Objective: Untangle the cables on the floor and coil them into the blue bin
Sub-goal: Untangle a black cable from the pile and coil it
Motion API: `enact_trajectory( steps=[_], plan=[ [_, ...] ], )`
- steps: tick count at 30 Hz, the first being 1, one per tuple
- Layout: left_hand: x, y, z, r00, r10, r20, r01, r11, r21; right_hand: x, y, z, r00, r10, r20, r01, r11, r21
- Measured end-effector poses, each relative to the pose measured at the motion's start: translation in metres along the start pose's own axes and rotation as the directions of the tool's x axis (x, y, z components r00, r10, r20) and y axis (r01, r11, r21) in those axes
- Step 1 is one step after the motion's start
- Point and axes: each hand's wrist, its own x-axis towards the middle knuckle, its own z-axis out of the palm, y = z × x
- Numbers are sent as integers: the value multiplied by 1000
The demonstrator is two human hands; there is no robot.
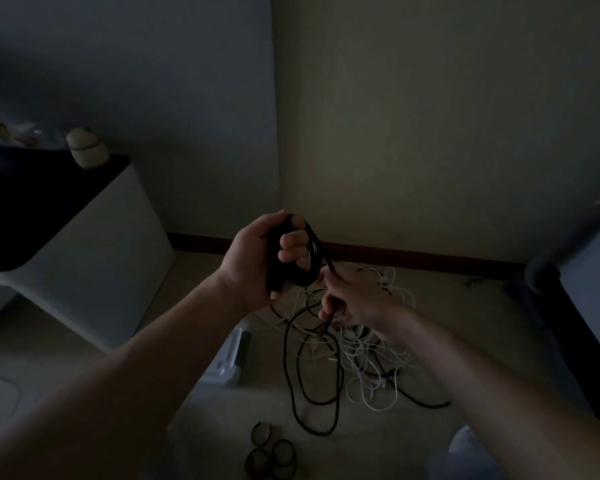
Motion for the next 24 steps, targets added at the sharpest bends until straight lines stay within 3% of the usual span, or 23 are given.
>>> enact_trajectory(
  steps=[4, 10, 13, 20, 24],
  plan=[
    [-1, 7, 6, 984, 110, -141, -106, 994, 39, -7, -2, 9, 985, 103, 140, -65, 965, -253],
    [-2, 18, 0, 925, 233, -300, -213, 972, 98, -8, 1, 19, 976, 120, 182, -11, 862, -506],
    [0, 15, -1, 917, 236, -321, -198, 969, 146, -11, -6, 26, 982, 70, 173, 68, 728, -682],
    [6, 9, 1, 850, 325, -415, -236, 938, 253, -19, -15, 31, 982, 40, 182, 119, 619, -776],
    [11, 9, -7, 791, 423, -442, -238, 878, 414, -20, -15, 29, 977, -116, 180, 212, 632, -745]
  ],
)
